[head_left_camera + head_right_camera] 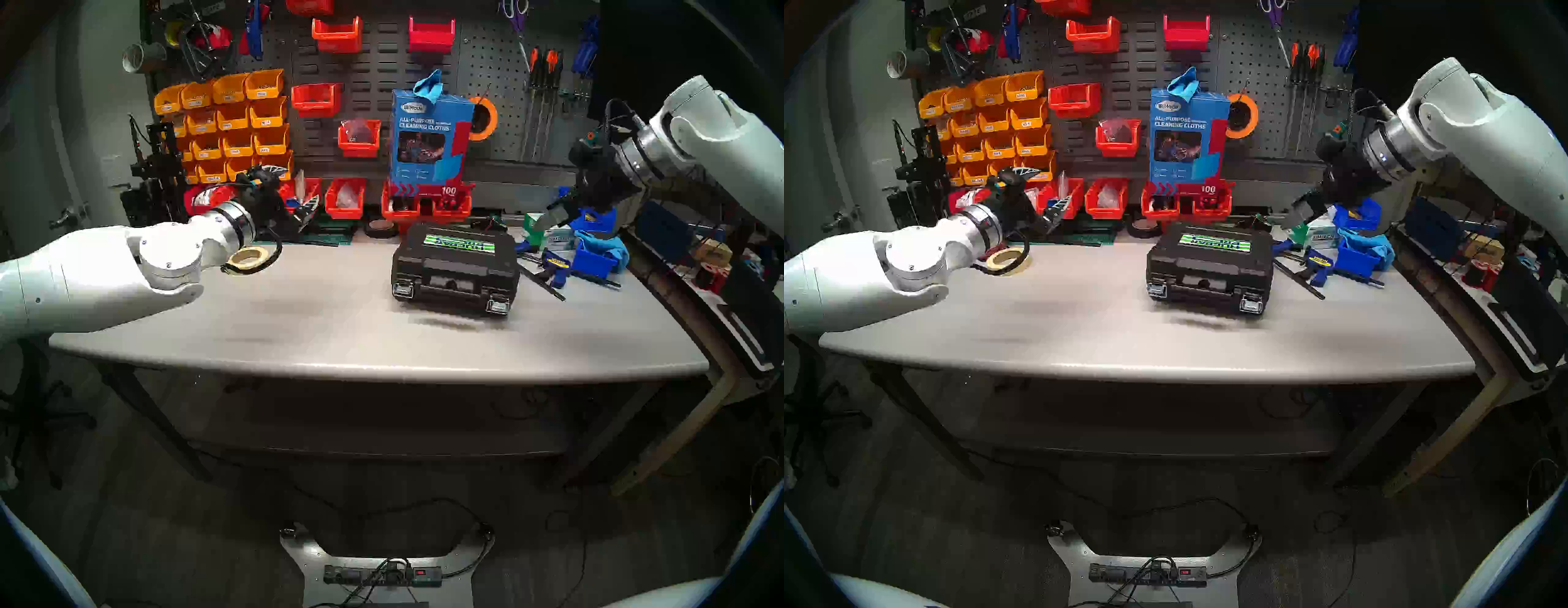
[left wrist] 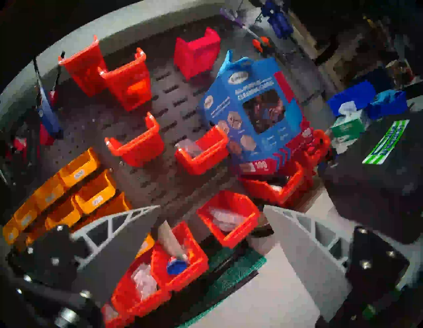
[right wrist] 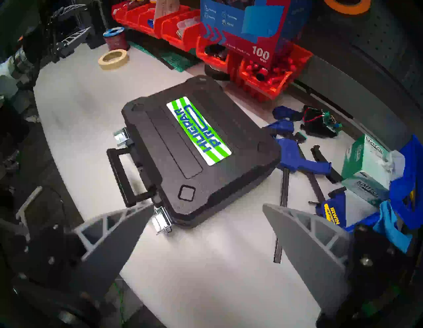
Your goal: Open the tool box
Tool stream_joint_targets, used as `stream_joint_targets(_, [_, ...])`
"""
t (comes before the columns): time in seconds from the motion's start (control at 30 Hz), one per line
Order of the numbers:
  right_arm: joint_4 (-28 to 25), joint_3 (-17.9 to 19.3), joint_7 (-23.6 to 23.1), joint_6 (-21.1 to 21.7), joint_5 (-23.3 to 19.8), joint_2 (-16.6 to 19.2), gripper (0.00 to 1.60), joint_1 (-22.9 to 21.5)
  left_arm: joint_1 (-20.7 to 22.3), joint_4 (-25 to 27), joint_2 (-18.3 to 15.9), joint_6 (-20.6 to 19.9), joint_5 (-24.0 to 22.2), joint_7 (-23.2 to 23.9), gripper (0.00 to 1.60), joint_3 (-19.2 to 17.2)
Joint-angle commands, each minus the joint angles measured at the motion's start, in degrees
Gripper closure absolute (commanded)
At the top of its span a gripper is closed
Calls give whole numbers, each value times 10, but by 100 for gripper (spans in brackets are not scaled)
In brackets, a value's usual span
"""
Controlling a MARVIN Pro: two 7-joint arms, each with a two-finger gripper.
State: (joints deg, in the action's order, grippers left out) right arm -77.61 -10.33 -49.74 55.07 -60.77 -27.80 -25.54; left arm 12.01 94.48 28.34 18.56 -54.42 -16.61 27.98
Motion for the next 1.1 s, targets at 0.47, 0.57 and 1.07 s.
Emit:
stream_joint_targets(0.47, [31,-24,-60,-1,-60,-19,0,-27,35,73,40,39,111,120,0,-7])
stream_joint_targets(0.57, [35,-30,-63,-1,-67,-21,0,-30,33,80,46,40,122,136,0,-3])
stream_joint_targets(1.07, [45,-62,-57,-1,-99,-31,0,-50,27,106,82,45,160,214,0,10])
